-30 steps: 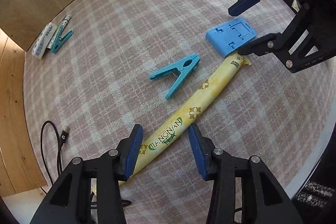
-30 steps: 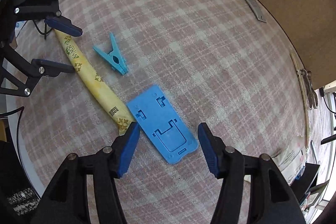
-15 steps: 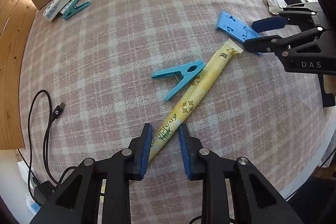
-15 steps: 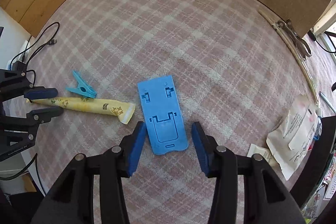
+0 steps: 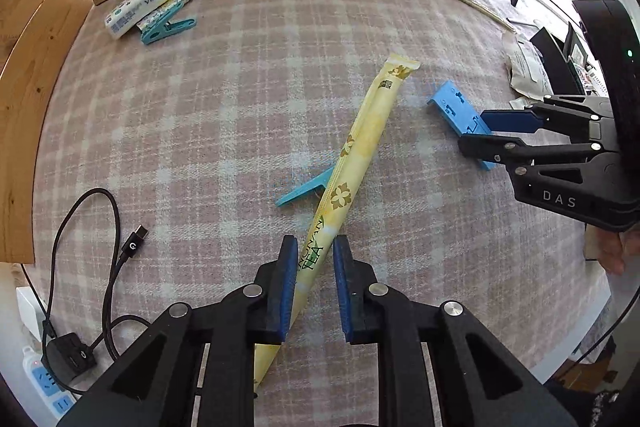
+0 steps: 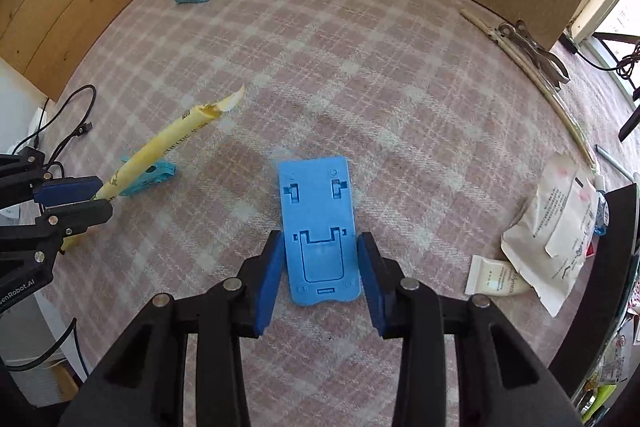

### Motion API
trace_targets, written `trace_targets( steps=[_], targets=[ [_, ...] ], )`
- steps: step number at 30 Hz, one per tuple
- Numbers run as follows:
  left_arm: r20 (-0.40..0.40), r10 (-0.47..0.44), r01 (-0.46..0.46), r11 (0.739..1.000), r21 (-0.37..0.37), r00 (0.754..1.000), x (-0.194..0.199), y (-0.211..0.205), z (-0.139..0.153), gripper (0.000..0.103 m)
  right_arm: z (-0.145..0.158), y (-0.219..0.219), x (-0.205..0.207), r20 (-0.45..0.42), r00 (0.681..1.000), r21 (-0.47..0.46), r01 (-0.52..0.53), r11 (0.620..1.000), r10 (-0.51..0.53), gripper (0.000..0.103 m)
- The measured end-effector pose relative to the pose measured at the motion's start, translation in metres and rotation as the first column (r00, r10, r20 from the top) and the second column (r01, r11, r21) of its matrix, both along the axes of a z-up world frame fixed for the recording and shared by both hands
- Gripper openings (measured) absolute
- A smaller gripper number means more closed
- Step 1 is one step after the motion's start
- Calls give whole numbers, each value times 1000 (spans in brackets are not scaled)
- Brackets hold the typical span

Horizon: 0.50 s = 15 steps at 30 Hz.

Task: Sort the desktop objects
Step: 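Grasp the blue phone stand with the right gripper while left grasps the yellow tube, then lift and carry the blue stand and yellow tube toward the black tray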

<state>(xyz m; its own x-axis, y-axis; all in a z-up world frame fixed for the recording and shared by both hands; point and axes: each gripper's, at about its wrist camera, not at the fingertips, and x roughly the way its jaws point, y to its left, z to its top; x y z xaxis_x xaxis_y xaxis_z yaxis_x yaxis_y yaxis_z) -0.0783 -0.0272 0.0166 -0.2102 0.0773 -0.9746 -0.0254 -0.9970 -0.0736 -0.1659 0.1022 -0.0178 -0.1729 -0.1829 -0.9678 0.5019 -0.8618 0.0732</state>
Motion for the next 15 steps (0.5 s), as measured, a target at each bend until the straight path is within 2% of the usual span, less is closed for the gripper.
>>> trace_targets(
  steps=[1,3,6,10,12,15],
  targets=[
    [-5,2,-2,1000,-20,1000,-1,2,0,16,1,1,-1,5,1000,-4,12,1000,-12,36],
    [-1,-1,1,1000,-23,1000,-41,-28,3,16,4,3,-1,7,1000,-11,30,999,-30,36],
    [-28,-9,9,1000,1,1000,-53,-5,21,15,15,8,-2,-3,998,-30,55,998,-55,36],
    [-77,24,-19,997,68,997,-46,-16,41,15,32,32,1,-25,995,-63,99,993,-100,36],
    [-105,41,-31,995,96,994,-39,-22,53,15,28,62,17,-38,991,-79,124,989,-128,36],
    [-147,72,-54,991,125,987,-43,-32,69,15,40,73,21,-57,987,-84,148,985,-153,36]
  ],
)
